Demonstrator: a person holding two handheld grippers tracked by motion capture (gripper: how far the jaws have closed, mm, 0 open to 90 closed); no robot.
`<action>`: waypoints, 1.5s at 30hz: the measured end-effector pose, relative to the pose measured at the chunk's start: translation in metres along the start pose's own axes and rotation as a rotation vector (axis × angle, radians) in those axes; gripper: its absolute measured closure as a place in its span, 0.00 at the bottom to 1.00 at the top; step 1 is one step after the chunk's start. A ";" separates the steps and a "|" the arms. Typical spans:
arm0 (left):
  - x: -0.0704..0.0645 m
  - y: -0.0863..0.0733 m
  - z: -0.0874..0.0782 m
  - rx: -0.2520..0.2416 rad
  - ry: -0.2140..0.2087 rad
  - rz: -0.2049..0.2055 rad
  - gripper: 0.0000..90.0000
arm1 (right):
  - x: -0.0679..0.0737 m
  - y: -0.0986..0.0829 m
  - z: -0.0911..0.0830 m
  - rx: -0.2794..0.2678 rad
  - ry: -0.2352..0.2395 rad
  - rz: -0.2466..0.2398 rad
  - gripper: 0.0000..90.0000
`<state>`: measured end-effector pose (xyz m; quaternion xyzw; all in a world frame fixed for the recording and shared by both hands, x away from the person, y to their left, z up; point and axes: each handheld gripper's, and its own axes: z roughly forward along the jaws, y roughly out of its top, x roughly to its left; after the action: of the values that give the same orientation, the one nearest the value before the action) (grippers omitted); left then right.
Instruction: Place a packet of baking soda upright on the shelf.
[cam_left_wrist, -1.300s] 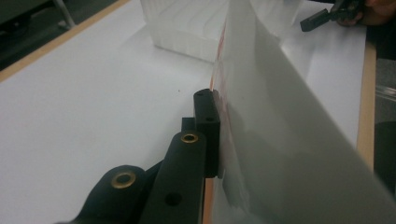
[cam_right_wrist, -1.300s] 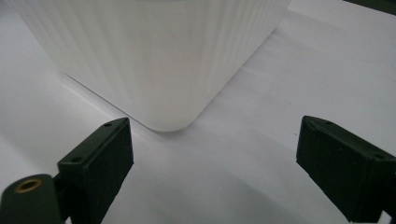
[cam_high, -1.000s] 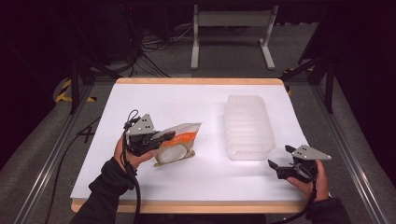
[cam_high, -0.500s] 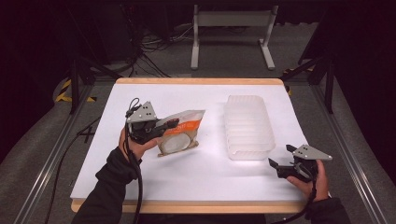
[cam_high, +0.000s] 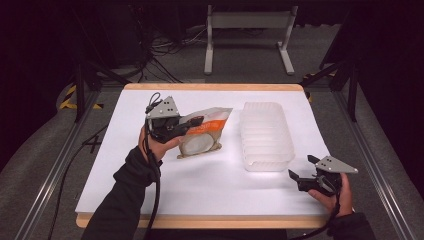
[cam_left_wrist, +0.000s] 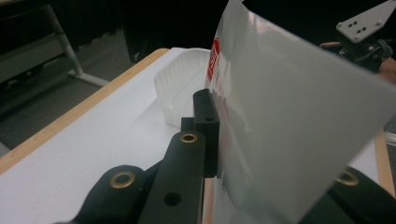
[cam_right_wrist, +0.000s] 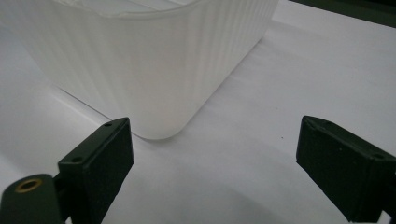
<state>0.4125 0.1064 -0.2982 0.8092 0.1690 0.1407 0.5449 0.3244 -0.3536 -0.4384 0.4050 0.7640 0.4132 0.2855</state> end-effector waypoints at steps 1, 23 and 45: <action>-0.001 0.003 0.002 -0.006 -0.005 0.001 1.00 | 0.000 0.000 0.000 -0.003 0.002 -0.002 0.13; -0.003 0.043 0.053 -0.054 -0.094 0.005 1.00 | -0.001 -0.001 0.002 0.003 0.018 0.000 0.13; -0.030 0.070 0.126 -0.122 -0.229 0.014 1.00 | -0.002 -0.002 0.001 -0.004 0.026 0.001 0.12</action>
<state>0.4451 -0.0360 -0.2802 0.7864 0.0910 0.0614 0.6079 0.3255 -0.3556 -0.4406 0.3996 0.7665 0.4201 0.2761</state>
